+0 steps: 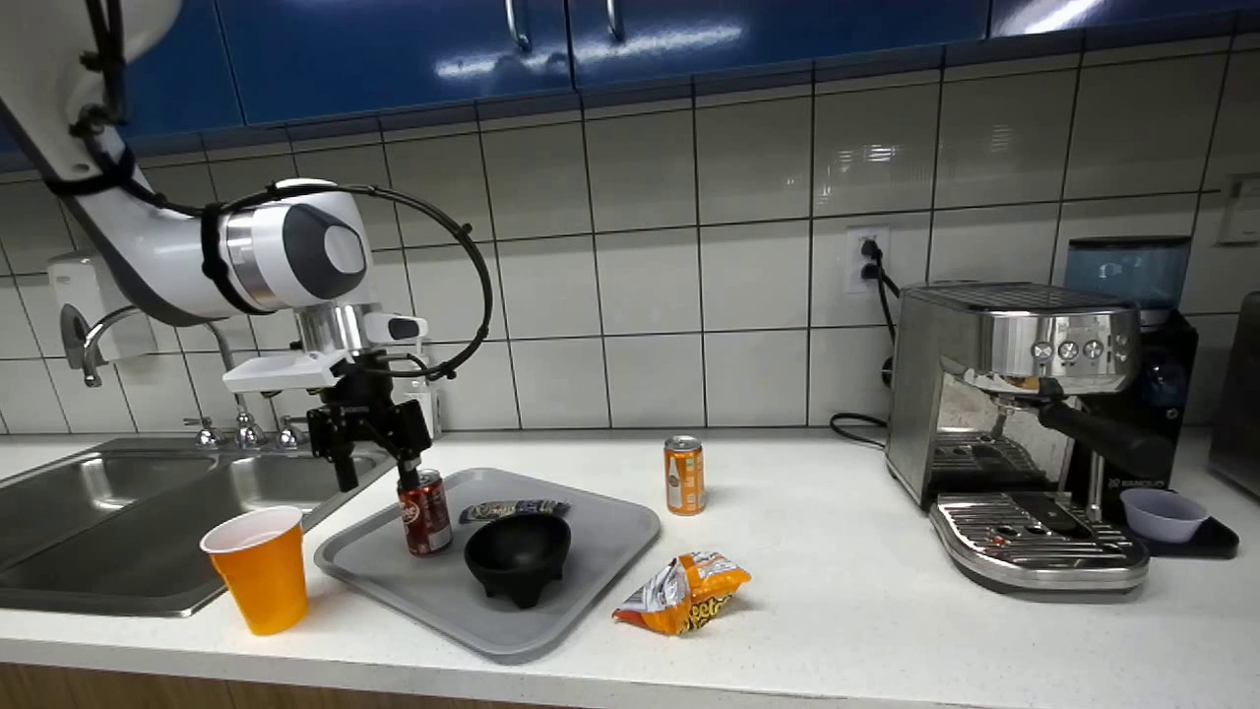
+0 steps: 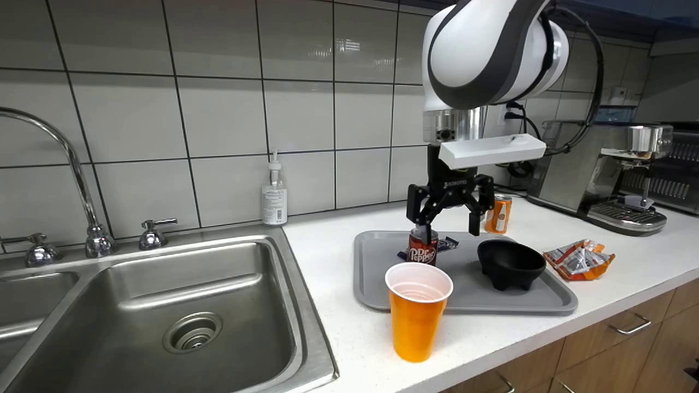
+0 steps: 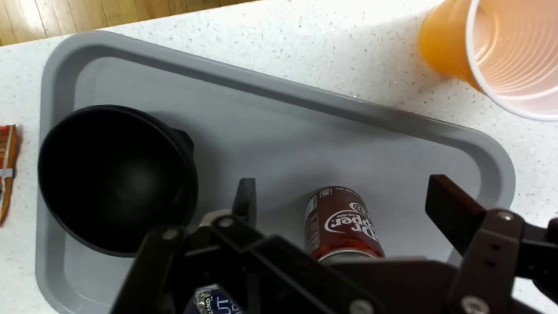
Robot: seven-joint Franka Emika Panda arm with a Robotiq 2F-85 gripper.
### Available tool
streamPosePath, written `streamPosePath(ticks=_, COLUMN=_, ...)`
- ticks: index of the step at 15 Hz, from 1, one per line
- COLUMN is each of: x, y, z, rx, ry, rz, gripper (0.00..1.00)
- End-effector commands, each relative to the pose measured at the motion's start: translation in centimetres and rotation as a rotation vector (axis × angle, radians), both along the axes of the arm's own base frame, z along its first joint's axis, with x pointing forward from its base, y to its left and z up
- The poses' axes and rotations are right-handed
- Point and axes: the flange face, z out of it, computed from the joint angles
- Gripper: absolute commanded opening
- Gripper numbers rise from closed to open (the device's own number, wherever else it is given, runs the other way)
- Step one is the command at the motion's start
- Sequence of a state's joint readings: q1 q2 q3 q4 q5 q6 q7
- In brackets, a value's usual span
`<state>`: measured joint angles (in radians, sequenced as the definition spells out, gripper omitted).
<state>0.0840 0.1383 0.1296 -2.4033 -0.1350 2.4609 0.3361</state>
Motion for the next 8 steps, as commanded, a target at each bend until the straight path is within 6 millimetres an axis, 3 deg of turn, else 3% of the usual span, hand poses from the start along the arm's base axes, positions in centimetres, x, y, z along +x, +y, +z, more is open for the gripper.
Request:
streamPosePath(ticks=1, x=1.9, y=0.3, z=-0.9, rx=0.023, ry=0.006, rz=-0.014, gripper=1.00)
streamPosePath(ticks=8, x=4.1, y=0.8, z=-2.5, rx=0.046, ry=0.016, rz=-0.027, gripper=1.00)
